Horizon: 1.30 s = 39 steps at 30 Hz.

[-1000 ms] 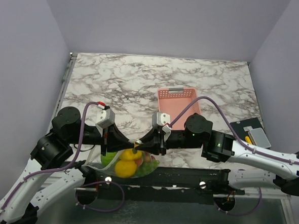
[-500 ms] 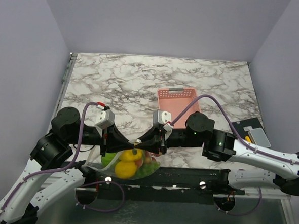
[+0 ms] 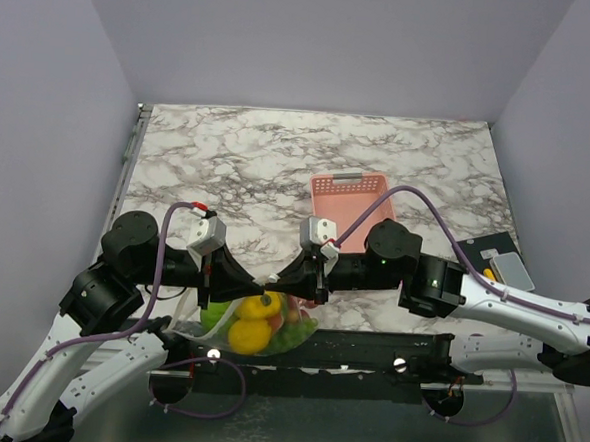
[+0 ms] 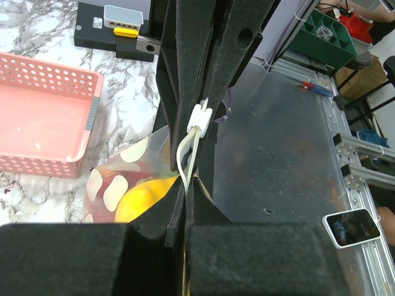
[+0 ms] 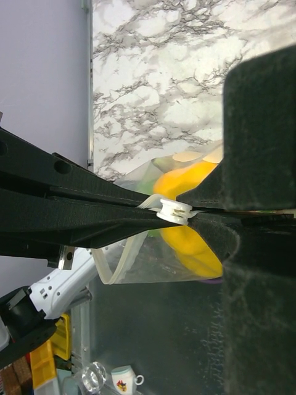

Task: Place the food in the zip-top bag and seal the zipper
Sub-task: Zip the zipper food storage bag at the center of the board.

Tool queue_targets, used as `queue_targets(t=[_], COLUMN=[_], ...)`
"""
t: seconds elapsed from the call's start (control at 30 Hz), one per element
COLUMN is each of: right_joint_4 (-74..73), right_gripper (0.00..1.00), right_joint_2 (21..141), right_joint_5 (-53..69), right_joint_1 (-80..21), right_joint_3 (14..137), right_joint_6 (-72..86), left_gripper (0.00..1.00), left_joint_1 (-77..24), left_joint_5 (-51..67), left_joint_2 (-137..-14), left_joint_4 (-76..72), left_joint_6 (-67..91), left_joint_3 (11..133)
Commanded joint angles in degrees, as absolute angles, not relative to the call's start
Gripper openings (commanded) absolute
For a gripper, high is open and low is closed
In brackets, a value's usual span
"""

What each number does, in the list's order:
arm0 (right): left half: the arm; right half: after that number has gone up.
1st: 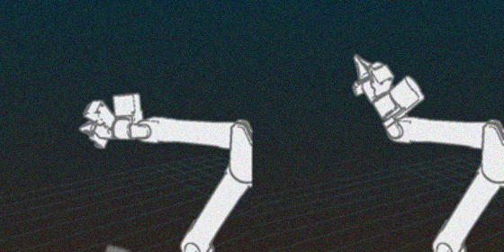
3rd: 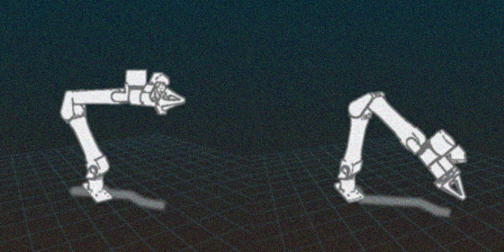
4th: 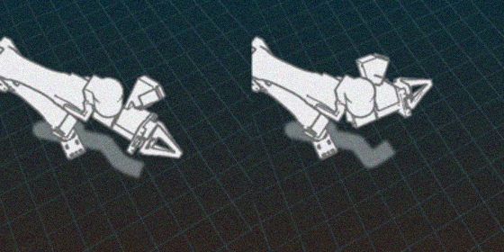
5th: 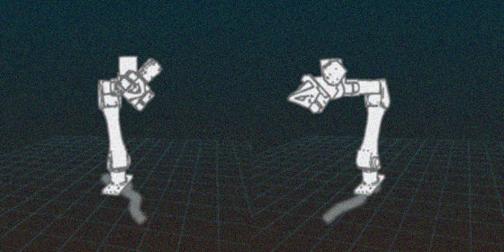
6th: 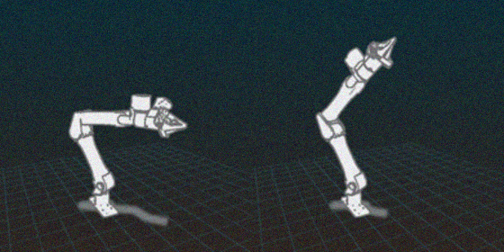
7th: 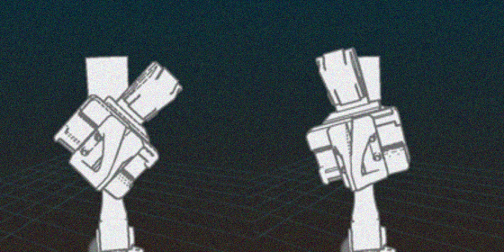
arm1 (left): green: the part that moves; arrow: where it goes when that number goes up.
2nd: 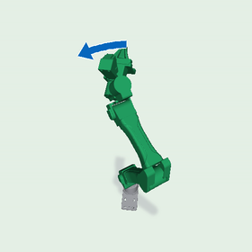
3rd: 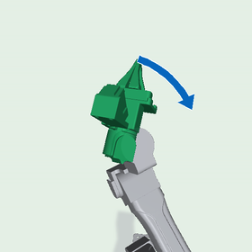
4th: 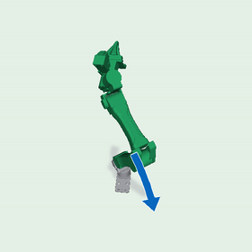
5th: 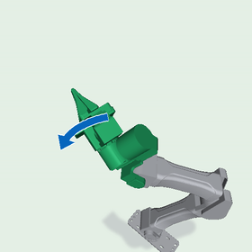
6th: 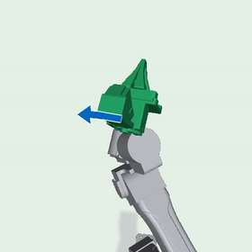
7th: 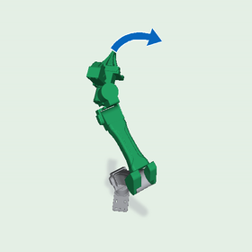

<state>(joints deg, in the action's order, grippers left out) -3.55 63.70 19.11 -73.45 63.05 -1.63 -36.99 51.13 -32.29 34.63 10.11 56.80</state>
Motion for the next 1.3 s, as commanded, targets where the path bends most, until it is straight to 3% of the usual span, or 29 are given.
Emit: queue_targets(t=[0.0, 0.07, 0.17, 0.33, 0.43, 0.87, 1.27], right_joint_4=[-5.7, -6.2, -7.2, -9.3, -10.4, -11.0, -10.7], right_gripper=[0.01, 0.01, 0.01, 0.01, 0.01, 0.01, 0.01], right_joint_2=[64.1, 63.8, 63.4, 63.3, 63.3, 65.0, 66.4], right_joint_5=[19.9, 19.2, 18.5, 18.8, 19.7, 20.1, 20.2], right_joint_1=[-73.8, -73.8, -73.9, -73.9, -73.8, -73.9, -73.9], right_joint_3=[65.8, 65.9, 66.1, 66.5, 66.5, 67.3, 68.4], right_joint_6=[-2.2, -2.0, -1.9, -1.3, -0.7, 2.5, 3.8], left_gripper=[0.03, 0.19, 0.26, 0.50, 0.55, 0.62, 0.50], left_joint_1=[-37.2, -37.2, -37.2, -37.2, -37.2, -37.2, -37.2], left_joint_5=[52.1, 51.2, 51.0, 50.0, 49.7, 52.7, 55.4], left_joint_2=[-31.7, -31.6, -31.8, -31.8, -32.4, -34.5, -33.8], left_joint_4=[31.9, 31.9, 32.0, 32.1, 32.0, 26.4, 22.0], left_joint_6=[10.7, 10.7, 10.3, 9.6, 9.0, 11.6, 13.8], left_joint_3=[58.0, 58.0, 57.9, 58.5, 59.4, 56.3, 52.8])
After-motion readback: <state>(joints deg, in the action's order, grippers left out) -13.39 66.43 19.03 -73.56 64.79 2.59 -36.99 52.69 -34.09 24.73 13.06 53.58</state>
